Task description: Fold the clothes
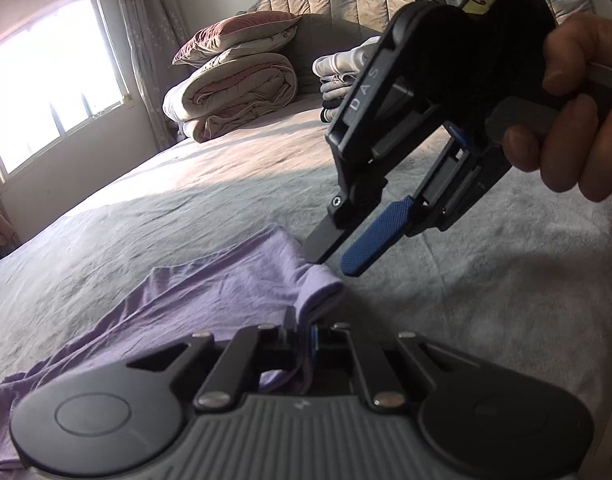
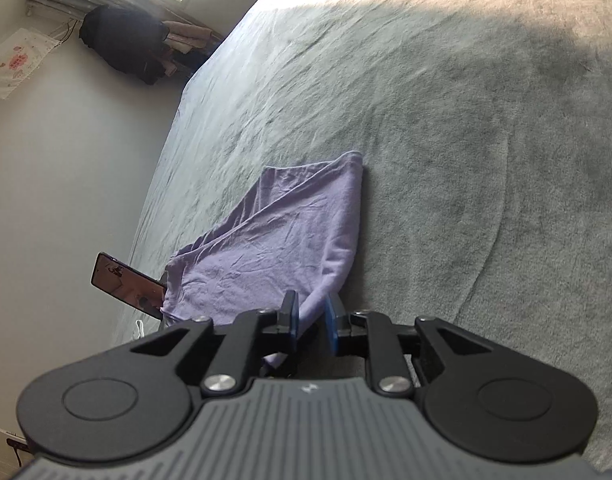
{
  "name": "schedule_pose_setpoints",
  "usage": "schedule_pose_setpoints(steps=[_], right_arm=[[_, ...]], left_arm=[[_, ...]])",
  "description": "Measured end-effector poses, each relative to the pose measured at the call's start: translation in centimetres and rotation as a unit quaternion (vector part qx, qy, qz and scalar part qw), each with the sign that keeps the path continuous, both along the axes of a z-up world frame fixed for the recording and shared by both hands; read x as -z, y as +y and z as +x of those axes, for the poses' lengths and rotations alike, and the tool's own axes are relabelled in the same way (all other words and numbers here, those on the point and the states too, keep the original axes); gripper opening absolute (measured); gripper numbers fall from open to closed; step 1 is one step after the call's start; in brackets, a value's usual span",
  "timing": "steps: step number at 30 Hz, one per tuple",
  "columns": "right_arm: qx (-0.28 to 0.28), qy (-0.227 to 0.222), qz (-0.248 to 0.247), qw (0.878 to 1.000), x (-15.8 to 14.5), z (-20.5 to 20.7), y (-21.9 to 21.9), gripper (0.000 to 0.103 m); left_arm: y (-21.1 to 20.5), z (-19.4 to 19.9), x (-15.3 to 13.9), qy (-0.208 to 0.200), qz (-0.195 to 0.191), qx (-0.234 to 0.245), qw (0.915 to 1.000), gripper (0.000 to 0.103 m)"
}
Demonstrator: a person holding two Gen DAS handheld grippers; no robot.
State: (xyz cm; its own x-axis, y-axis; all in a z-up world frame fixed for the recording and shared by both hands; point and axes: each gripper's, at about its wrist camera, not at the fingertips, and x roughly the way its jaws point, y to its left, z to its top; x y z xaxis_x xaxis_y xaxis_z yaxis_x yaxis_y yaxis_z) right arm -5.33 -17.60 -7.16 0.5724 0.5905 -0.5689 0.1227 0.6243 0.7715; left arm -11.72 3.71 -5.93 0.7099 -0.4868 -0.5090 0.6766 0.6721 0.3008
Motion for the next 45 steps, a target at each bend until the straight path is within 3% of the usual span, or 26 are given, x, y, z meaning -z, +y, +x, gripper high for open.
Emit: schedule_pose_setpoints(steps=[1,5,9,13,15,19,23,27,32,35,45], right_arm=[[0.008,0.004,0.005,1.000,0.6,0.3,-0.3,0.041],[0.032,-0.008,0.034,0.999,2.0,2.1,-0.7,0.039],[0.050,-0.027,0.032,0.998,2.6,4.5,-0.9,0.029],[0.079,-0.028,0.021,0.996,3.0,6.6,-1.3,0.011],[0.083,-0.026,0.014,0.996,2.9,7.1,-1.2,0.009],[0.077,-0.027,-0.027,0.996,1.6,7.3,-0.1,0.009],[0.076,-0.030,-0.033,0.996,-0.1,7.5,0.9,0.009],[0.072,-0.033,-0.022,0.997,-2.0,8.4,2.5,0.009],[0.055,-0.044,-0.021,0.997,-3.8,10.8,6.3,0.009],[0.042,-0.050,-0.020,0.998,-4.1,12.4,8.2,0.009],[-0.013,-0.044,-0.020,0.999,-3.3,15.2,16.6,0.009]], left_arm=[[0.1,-0.1,0.0,0.002,-0.001,-0.001,1.0000,0.006],[0.2,-0.1,-0.2,0.011,-0.011,-0.008,0.9998,0.006],[0.5,0.2,-0.4,0.025,-0.021,-0.010,0.9994,0.006],[0.6,0.5,-0.5,0.031,-0.028,-0.012,0.9991,0.006],[0.9,0.4,-0.5,0.037,-0.037,-0.016,0.9985,0.006],[1.7,0.3,-1.0,0.049,-0.069,-0.032,0.9959,0.005],[3.1,0.8,-2.1,0.067,-0.127,-0.059,0.9878,0.005],[5.6,1.7,-3.1,0.099,-0.196,-0.095,0.9710,0.005],[10.0,4.1,-3.4,0.140,-0.288,-0.163,0.9332,0.004],[12.4,5.0,-2.9,0.140,-0.307,-0.197,0.9204,0.004],[20.7,6.6,-0.9,0.161,-0.373,-0.296,0.8644,0.004]])
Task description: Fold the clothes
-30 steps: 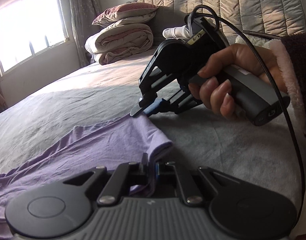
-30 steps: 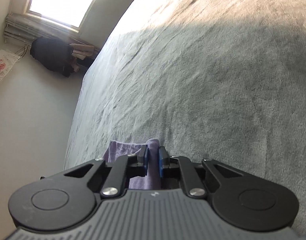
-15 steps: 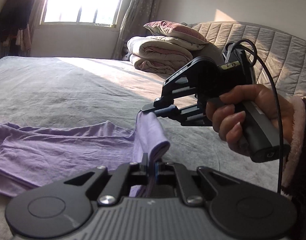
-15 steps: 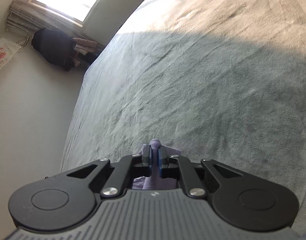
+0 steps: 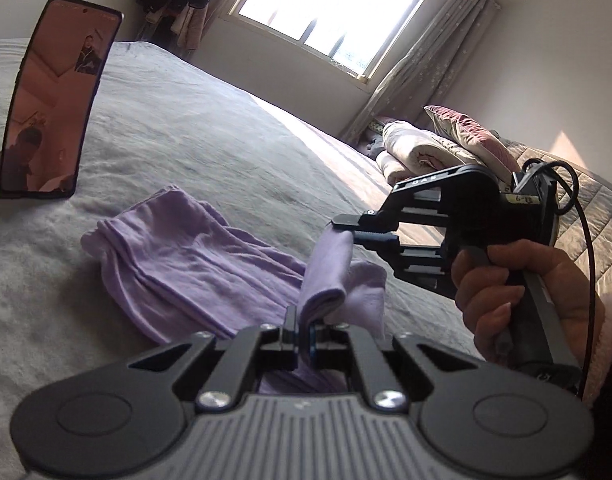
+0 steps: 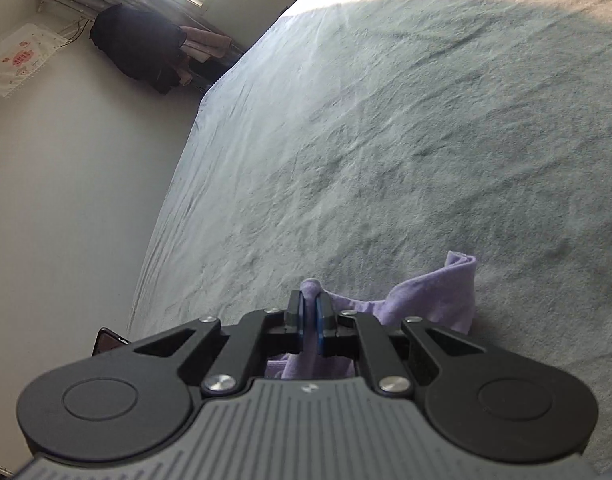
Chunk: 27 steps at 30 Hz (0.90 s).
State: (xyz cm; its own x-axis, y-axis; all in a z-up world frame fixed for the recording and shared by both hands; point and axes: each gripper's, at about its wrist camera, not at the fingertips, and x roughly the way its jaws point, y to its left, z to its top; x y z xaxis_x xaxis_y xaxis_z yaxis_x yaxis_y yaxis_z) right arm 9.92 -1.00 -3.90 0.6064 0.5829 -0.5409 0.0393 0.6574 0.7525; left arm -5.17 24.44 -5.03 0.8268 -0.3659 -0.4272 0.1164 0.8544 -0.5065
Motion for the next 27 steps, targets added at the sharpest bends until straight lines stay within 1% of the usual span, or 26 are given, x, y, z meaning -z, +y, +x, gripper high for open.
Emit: schedule_pose_setpoints(steps=[3,8,13,19,21,23,24,25,27], right_arm=[[-0.015,0.003,-0.002,1.000,0.2,0.6,2.2,0.009],[-0.034,0.004,-0.006,0.999,0.5,1.6,5.3,0.009],[-0.047,0.004,-0.006,0.999,0.3,2.7,7.4,0.009],[-0.060,0.008,-0.008,0.998,0.1,3.0,9.1,0.009],[-0.062,0.007,-0.003,0.998,0.2,3.0,9.3,0.009],[-0.062,0.006,0.017,0.998,0.3,2.9,9.1,0.015],[-0.062,0.006,0.031,0.998,0.4,2.8,8.7,0.016],[-0.061,0.006,0.045,0.997,0.5,2.7,8.4,0.017],[-0.062,0.000,0.060,0.996,0.6,2.4,7.3,0.018]], left_arm=[[2.4,0.2,0.6,0.013,-0.020,-0.031,0.9992,0.004],[5.2,0.3,1.2,0.024,-0.047,-0.064,0.9965,0.004],[6.5,0.1,1.6,0.028,-0.060,-0.087,0.9940,0.004],[7.6,-0.2,2.2,0.039,-0.075,-0.117,0.9895,0.004],[7.7,-0.4,2.1,0.041,-0.072,-0.124,0.9888,0.005],[7.9,-0.5,2.0,0.045,-0.062,-0.136,0.9877,0.007],[8.0,-0.6,1.9,0.045,-0.052,-0.149,0.9865,0.010],[7.9,-0.8,1.7,0.041,-0.038,-0.161,0.9854,0.019],[7.6,-1.0,1.2,0.027,-0.005,-0.176,0.9840,0.026]])
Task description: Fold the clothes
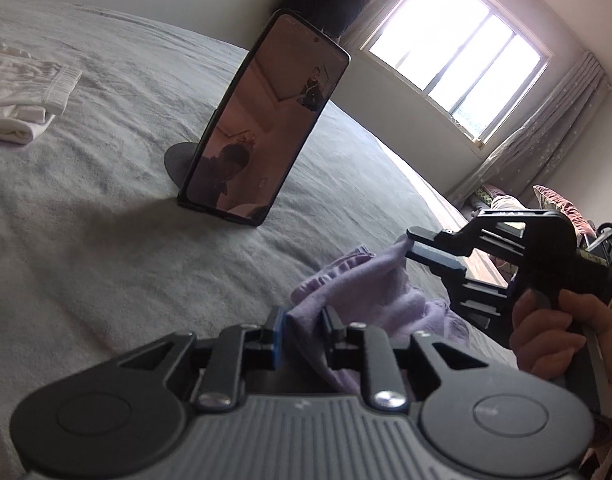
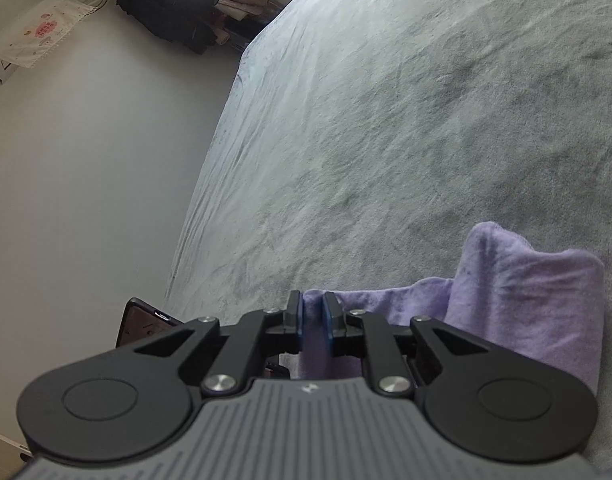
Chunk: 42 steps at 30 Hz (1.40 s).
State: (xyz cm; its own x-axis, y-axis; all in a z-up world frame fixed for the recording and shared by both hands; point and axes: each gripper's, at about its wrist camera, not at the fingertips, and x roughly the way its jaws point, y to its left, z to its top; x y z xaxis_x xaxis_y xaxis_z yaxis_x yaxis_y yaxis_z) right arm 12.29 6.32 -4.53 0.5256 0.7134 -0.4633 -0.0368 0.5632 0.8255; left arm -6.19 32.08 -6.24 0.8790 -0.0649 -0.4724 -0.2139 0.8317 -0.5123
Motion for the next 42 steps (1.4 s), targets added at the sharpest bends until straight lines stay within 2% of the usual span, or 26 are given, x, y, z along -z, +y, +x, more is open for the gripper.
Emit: schedule_pose_setpoints(steps=[2,4,8,12,16,18,20,24,25,27,29,30,32,34,35,38,42], right_arm=[[0.004,-0.018,-0.016,1.000,-0.3,-0.6,-1.0,0.020],[0.011,-0.044,-0.043,0.998,-0.7,-1.5,-1.7,0.036],[0.027,-0.102,-0.085,0.991,-1.0,-3.7,-3.8,0.037],[0.033,-0.187,-0.175,0.966,-0.7,-6.6,-4.1,0.037],[0.005,-0.235,-0.251,0.939,-0.1,-8.4,-3.3,0.037],[-0.012,-0.258,-0.291,0.921,0.2,-9.0,-2.8,0.037],[-0.023,-0.273,-0.315,0.909,0.4,-9.2,-2.3,0.037],[-0.043,-0.300,-0.354,0.885,0.8,-9.5,-1.4,0.037],[-0.047,-0.304,-0.362,0.880,0.9,-9.5,-1.2,0.037],[-0.053,-0.302,-0.378,0.873,1.6,-9.5,-1.1,0.037],[-0.054,-0.284,-0.387,0.876,2.5,-9.0,-1.3,0.036],[-0.053,-0.274,-0.375,0.884,2.8,-8.6,-1.8,0.030],[-0.050,-0.255,-0.345,0.902,3.2,-7.9,-2.7,0.030],[-0.050,-0.244,-0.325,0.912,3.1,-7.7,-3.3,0.030],[-0.050,-0.244,-0.321,0.914,3.0,-7.8,-3.4,0.030],[-0.050,-0.250,-0.318,0.913,2.5,-8.2,-3.7,0.031],[-0.031,-0.262,-0.310,0.913,1.5,-9.2,-4.3,0.037]], left_arm=[[-0.4,-0.2,-0.5,-0.012,0.035,-0.004,0.9993,0.026],[-0.8,-0.4,-1.0,-0.024,0.064,-0.003,0.9977,0.029],[-2.1,-0.4,-1.5,-0.035,0.102,0.016,0.9940,0.029],[-3.6,0.9,-2.4,-0.042,0.144,0.052,0.9874,0.027],[-5.2,3.0,-4.2,-0.048,0.188,0.097,0.9762,0.021],[-6.2,4.6,-4.9,-0.045,0.207,0.129,0.9687,0.016],[-7.2,6.3,-4.6,-0.033,0.231,0.151,0.9605,0.010],[-8.5,9.3,-3.2,-0.002,0.284,0.175,0.9428,0.008],[-8.3,9.9,-2.7,0.005,0.290,0.172,0.9413,0.008],[-7.5,10.9,-1.9,0.015,0.287,0.157,0.9447,0.008],[-6.6,11.8,-1.3,0.024,0.272,0.134,0.9527,0.011],[-6.2,12.3,-1.0,0.038,0.272,0.115,0.9548,0.011],[-5.3,13.3,-0.1,0.068,0.269,0.084,0.9571,0.011],[-4.4,13.3,-0.2,0.068,0.241,0.079,0.9649,0.011],[-4.2,13.1,-0.4,0.069,0.232,0.077,0.9673,0.011],[-4.2,11.9,-1.5,0.071,0.236,0.073,0.9664,0.012],[-3.8,9.7,-3.0,0.043,0.236,0.065,0.9687,0.015]])
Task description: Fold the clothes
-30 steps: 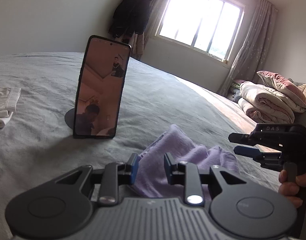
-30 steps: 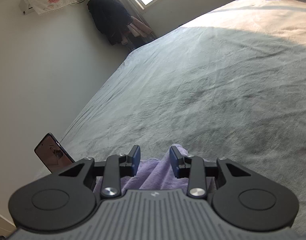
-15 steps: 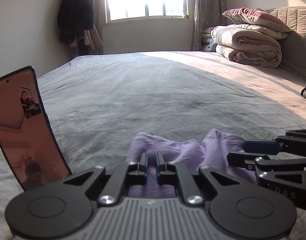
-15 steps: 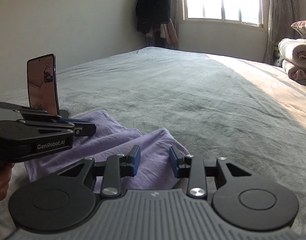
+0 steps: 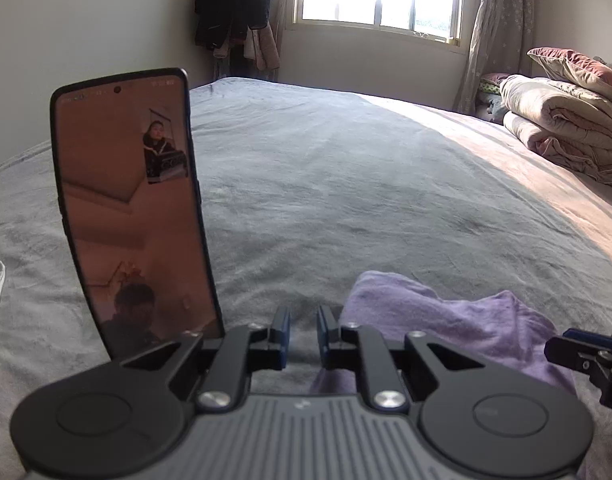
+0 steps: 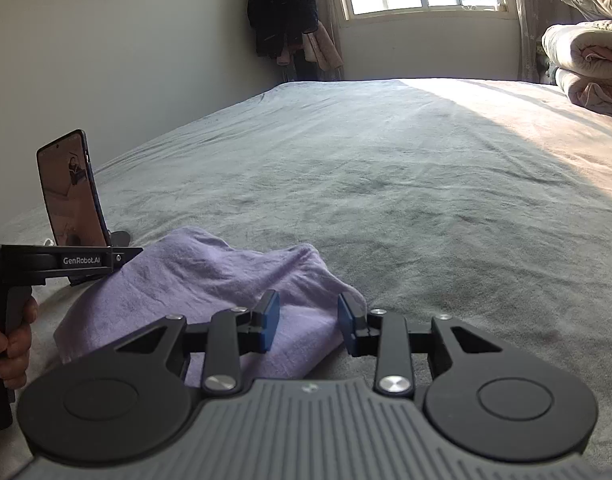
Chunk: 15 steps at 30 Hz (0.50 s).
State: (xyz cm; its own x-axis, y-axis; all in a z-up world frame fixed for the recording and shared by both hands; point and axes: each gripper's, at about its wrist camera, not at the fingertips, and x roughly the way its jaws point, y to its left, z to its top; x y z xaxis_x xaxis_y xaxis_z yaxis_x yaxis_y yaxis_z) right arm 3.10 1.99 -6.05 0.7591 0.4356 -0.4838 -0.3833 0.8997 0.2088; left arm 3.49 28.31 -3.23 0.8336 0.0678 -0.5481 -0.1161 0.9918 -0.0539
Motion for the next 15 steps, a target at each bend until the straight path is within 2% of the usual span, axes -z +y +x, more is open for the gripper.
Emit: schedule_pose_setpoints(steps=[4,8,15], right_arm=[[-0.008,-0.012,0.006,1.000,-0.8,-0.9,0.4,0.037],[-0.024,-0.024,-0.014,0.999,-1.3,-1.0,1.9,0.037],[-0.019,-0.003,-0.062,0.998,0.3,2.9,3.7,0.034]], left_arm=[[-0.5,-0.8,-1.0,-0.024,-0.022,0.031,0.9990,0.014],[-1.8,0.5,-0.1,-0.010,-0.058,0.081,0.9949,0.014],[-3.0,2.9,1.3,-0.008,-0.019,0.063,0.9978,0.014]])
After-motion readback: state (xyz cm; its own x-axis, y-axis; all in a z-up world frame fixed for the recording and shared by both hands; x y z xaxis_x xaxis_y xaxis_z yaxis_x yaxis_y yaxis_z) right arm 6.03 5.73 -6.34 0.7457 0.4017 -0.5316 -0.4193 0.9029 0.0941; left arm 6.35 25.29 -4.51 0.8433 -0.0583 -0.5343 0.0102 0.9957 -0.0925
